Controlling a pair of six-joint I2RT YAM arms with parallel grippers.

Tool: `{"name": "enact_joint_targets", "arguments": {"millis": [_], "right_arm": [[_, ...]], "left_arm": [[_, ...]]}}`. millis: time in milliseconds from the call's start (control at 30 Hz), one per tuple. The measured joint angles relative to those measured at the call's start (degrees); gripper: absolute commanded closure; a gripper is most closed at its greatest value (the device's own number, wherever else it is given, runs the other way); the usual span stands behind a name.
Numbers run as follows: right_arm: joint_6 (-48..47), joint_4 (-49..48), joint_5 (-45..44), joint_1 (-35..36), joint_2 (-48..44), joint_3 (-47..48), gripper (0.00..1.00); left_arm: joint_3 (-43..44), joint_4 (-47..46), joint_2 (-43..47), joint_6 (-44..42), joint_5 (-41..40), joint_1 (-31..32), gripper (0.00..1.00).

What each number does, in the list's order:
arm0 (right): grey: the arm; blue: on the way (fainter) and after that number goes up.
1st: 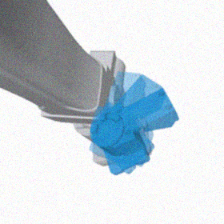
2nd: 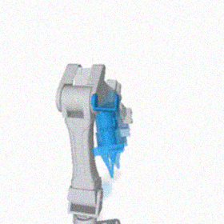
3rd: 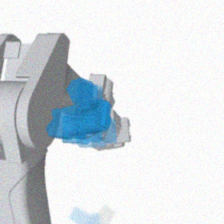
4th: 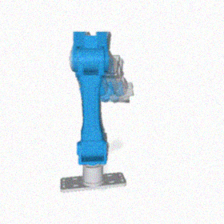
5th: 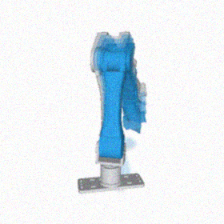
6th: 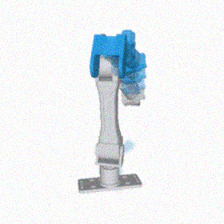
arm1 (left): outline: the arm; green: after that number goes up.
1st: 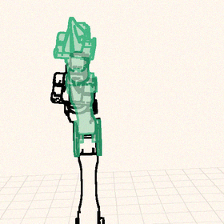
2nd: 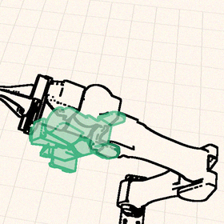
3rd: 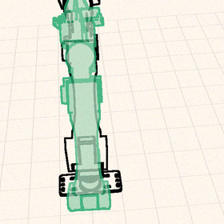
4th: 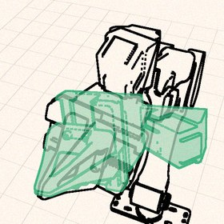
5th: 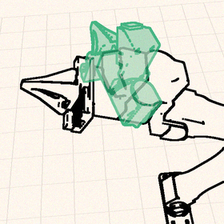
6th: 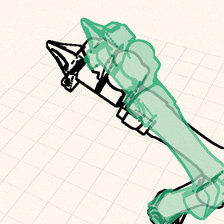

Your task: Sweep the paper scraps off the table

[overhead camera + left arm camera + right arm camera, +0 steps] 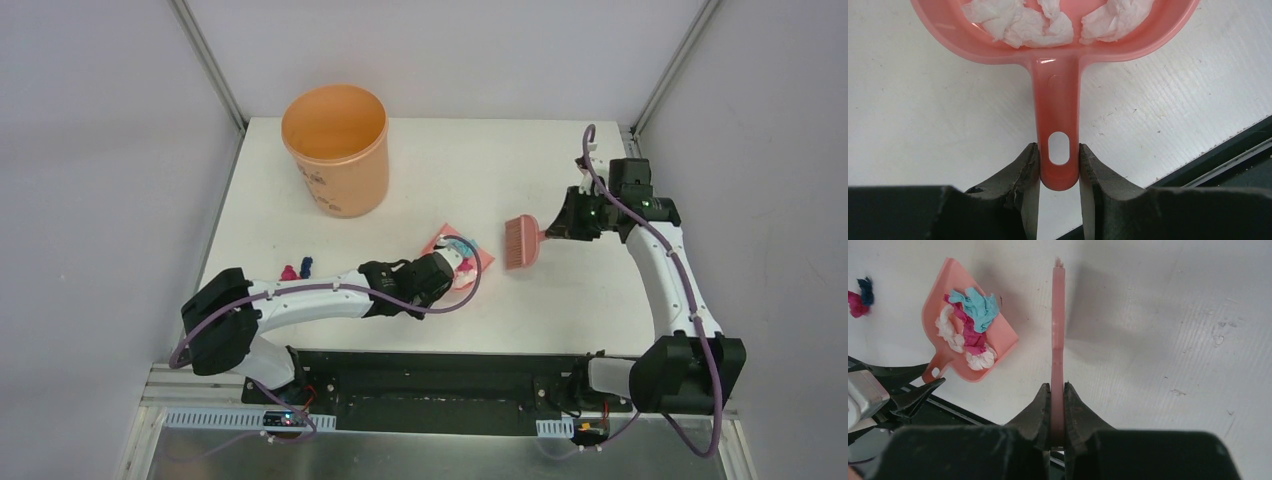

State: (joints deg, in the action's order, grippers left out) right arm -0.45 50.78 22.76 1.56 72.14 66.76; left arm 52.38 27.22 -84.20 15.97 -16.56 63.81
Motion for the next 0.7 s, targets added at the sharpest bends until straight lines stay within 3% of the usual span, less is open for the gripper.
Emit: {"name": "enact_joint_targets", "arguments": {"millis": [200, 400, 700], "right_arm": [[2.0, -2.5, 11.5, -5.0, 0.4, -3.7, 1.0], [3.9, -5.5, 23.4, -5.7, 2.7, -11.0, 1.0], [4.0, -7.8, 32.7, -6.6, 7.0, -13.1, 1.0]], "left_arm": [[3.0, 3.6, 3.5, -0.7, -0.9, 0.0, 1.0], [8.5, 4.3, 6.4, -1.9, -3.1, 0.0, 1.0], [11.8, 3.9, 1.2, -1.9, -5.8, 0.4, 1.0]]}}
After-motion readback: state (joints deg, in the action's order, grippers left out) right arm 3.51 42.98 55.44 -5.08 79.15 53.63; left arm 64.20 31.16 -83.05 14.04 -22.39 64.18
